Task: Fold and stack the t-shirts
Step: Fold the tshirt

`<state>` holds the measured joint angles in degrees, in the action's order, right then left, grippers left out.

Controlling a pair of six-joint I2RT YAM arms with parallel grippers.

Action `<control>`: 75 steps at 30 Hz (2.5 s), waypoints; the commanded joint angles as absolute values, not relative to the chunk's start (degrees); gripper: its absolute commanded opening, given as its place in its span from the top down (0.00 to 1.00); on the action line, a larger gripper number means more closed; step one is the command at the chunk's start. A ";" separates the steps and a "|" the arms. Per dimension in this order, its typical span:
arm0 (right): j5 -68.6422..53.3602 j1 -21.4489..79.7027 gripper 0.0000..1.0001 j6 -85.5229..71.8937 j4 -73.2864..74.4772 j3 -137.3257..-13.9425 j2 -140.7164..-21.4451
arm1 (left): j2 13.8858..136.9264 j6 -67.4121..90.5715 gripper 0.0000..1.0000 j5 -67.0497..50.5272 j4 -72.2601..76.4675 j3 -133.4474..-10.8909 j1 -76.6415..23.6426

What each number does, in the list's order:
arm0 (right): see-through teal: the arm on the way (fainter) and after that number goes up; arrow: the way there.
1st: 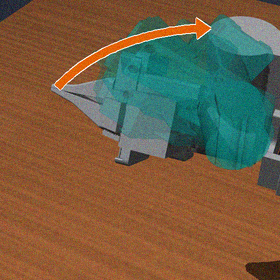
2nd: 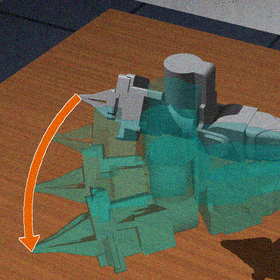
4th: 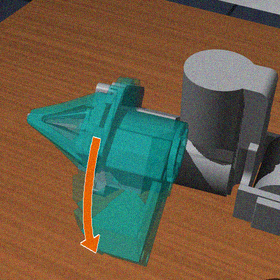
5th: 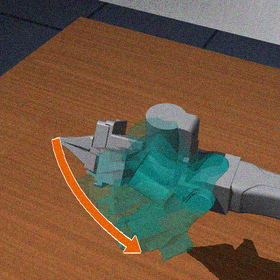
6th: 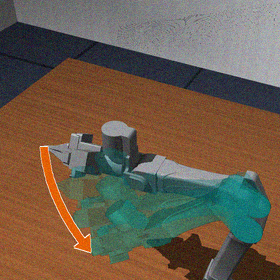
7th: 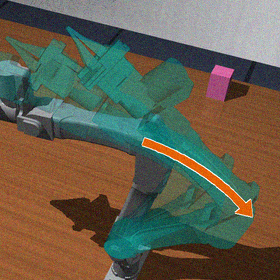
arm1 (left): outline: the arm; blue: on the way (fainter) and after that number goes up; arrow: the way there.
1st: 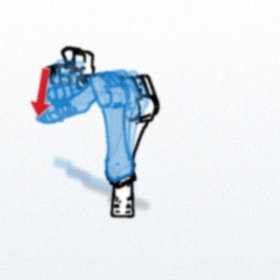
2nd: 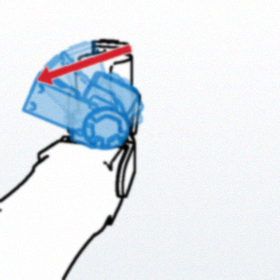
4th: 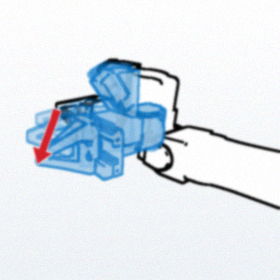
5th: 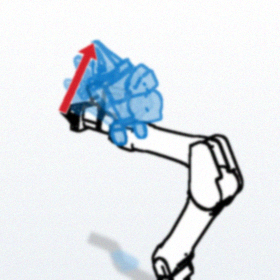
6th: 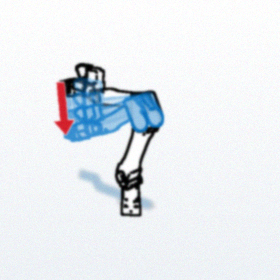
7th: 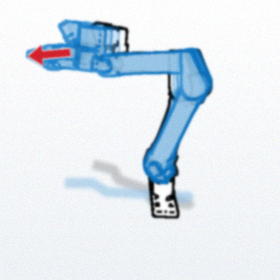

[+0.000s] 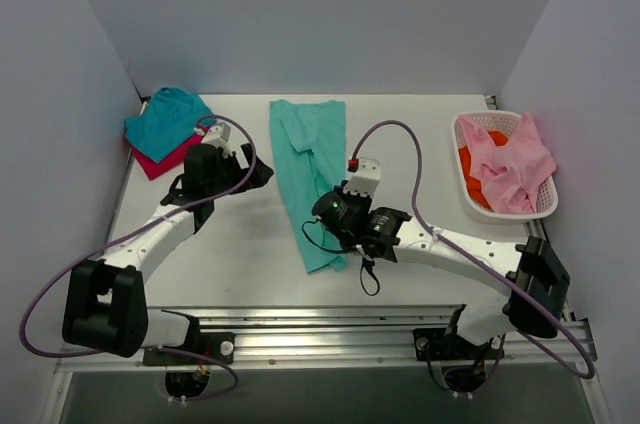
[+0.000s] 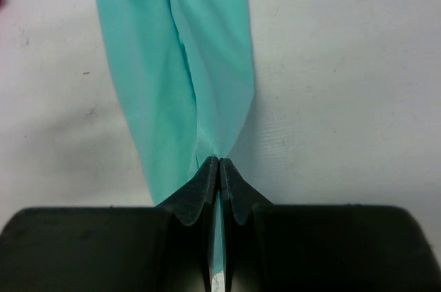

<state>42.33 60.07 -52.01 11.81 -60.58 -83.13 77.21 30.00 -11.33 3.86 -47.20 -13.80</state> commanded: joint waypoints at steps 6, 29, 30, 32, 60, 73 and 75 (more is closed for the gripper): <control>46.40 57.30 1.00 -51.94 16.17 -54.06 -76.82 | 78.66 32.69 0.00 -9.41 1.77 -48.07 -26.88; 47.46 53.00 1.00 -51.33 15.12 -46.41 -70.84 | 72.51 39.99 0.00 14.33 -23.91 -47.29 -52.29; 47.03 53.00 1.00 -51.24 14.51 -46.23 -71.19 | 72.51 40.16 0.00 14.24 -23.65 -46.59 -52.29; 46.76 52.74 1.00 -50.98 14.07 -46.23 -71.54 | 72.95 40.60 0.00 13.37 -22.59 -45.88 -52.29; 45.44 51.77 1.00 -49.66 12.31 -45.97 -73.56 | 91.66 46.32 0.28 13.79 -7.56 -47.81 -58.45; 45.44 51.42 1.00 -49.75 12.57 -45.18 -72.77 | 96.33 46.50 0.98 12.22 -6.67 -49.39 -58.45; 45.61 51.24 1.00 -49.48 12.92 -45.26 -72.60 | 94.49 46.23 0.98 12.39 -7.73 -48.61 -58.45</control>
<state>43.92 51.81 -49.58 11.60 -45.41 -73.87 95.37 46.35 12.84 -5.72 -48.73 -58.35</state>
